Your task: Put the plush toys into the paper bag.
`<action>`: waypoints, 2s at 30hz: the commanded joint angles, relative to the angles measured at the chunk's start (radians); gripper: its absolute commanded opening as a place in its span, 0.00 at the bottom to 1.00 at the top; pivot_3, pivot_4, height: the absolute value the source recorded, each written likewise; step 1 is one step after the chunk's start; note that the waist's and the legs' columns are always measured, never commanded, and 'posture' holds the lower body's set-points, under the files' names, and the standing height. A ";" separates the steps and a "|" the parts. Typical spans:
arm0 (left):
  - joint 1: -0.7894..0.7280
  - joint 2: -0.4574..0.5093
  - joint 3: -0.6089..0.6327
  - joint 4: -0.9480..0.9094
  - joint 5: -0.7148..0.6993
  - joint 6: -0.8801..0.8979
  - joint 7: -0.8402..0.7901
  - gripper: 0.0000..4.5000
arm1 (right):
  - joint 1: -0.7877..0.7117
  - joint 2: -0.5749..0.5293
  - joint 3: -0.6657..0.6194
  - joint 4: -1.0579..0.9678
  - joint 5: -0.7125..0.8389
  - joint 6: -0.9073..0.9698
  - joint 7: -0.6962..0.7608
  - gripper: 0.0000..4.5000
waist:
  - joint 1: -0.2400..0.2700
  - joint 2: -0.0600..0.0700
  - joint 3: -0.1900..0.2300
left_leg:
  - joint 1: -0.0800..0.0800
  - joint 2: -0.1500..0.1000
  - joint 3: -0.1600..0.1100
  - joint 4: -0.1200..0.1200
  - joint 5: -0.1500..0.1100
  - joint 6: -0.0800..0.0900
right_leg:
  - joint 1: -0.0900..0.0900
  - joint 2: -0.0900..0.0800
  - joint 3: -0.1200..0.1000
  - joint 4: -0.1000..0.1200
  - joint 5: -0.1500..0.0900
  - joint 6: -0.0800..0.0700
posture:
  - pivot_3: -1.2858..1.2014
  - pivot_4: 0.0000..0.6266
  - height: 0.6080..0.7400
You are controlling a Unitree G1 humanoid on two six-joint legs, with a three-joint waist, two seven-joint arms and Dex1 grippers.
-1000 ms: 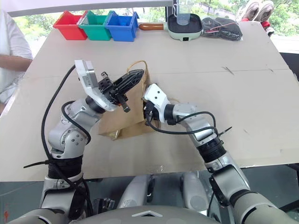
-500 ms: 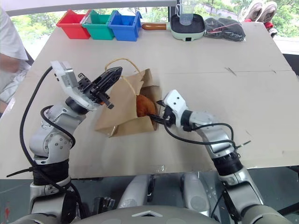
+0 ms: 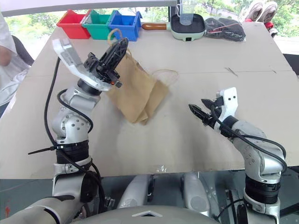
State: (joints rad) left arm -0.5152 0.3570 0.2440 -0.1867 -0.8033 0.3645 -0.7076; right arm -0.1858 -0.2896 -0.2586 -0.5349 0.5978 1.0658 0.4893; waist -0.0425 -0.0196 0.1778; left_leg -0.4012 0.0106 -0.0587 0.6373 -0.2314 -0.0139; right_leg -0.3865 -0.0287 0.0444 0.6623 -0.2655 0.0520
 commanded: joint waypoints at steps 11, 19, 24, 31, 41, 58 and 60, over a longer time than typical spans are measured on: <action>0.397 0.145 0.165 -0.325 -0.174 0.086 -0.016 0.00 | -0.329 0.042 -0.013 0.207 0.289 0.163 -0.025 0.64 | 0.007 0.001 0.001 | 0.000 -0.001 0.002 0.001 0.000 0.000 | 0.000 -0.001 0.001 -0.001 0.000 0.000 | 0.52 0.24 1.00; 0.444 0.133 0.162 -0.384 -0.180 0.069 0.029 0.00 | -0.638 0.051 0.126 0.575 0.158 0.017 0.046 0.64 | 0.006 0.001 0.001 | 0.000 0.000 0.001 0.000 0.000 0.000 | 0.000 0.000 0.000 -0.001 0.000 0.000 | 0.52 0.24 1.00; 0.477 0.119 0.157 -0.421 -0.182 0.051 0.052 0.00 | -0.850 0.121 0.250 0.909 0.015 -0.176 0.159 0.64 | -0.005 0.002 0.001 | 0.000 0.000 0.006 -0.001 0.000 0.000 | -0.003 0.000 0.003 0.000 0.000 0.000 | 0.52 0.24 1.00; 0.529 0.113 0.175 -0.463 -0.190 0.021 0.079 0.00 | -0.979 0.163 0.243 1.173 -0.077 -0.332 0.226 0.64 | 0.006 0.001 0.001 | -0.010 0.000 0.004 0.001 0.000 0.000 | -0.011 -0.001 0.001 0.000 0.000 0.000 | 0.52 0.24 1.00; 0.586 0.134 0.217 -0.479 -0.208 -0.007 0.089 0.00 | -0.843 0.030 0.205 0.758 0.031 -0.167 0.331 0.90 | 0.009 0.002 0.001 | -0.014 -0.001 0.000 0.003 0.000 0.000 | -0.013 -0.003 -0.003 0.000 0.001 0.000 | 0.52 0.24 1.00; 0.582 0.141 0.211 -0.480 -0.217 -0.016 0.094 0.00 | -0.994 0.171 0.204 1.108 -0.067 -0.313 0.277 0.87 | 0.005 0.002 0.002 | -0.014 0.000 0.001 0.004 0.000 0.000 | -0.014 -0.001 -0.001 0.001 0.001 0.000 | 0.52 0.24 1.00; 0.587 0.138 0.216 -0.486 -0.217 -0.022 0.103 0.00 | -1.014 0.186 0.177 1.129 -0.048 -0.337 0.294 0.71 | 0.007 0.002 0.002 | -0.015 -0.001 0.001 0.004 0.000 0.000 | -0.013 -0.002 -0.001 0.000 0.001 0.000 | 0.52 0.24 1.00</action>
State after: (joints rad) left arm 0.0707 0.4925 0.4366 -0.6217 -1.0056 0.3666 -0.6095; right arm -1.1692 -0.1042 -0.0446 0.6027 0.5293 0.7628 0.7617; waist -0.0351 -0.0174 0.1794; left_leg -0.4158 0.0093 -0.0574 0.6410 -0.2314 -0.0138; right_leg -0.3999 -0.0312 0.0429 0.6627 -0.2649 0.0517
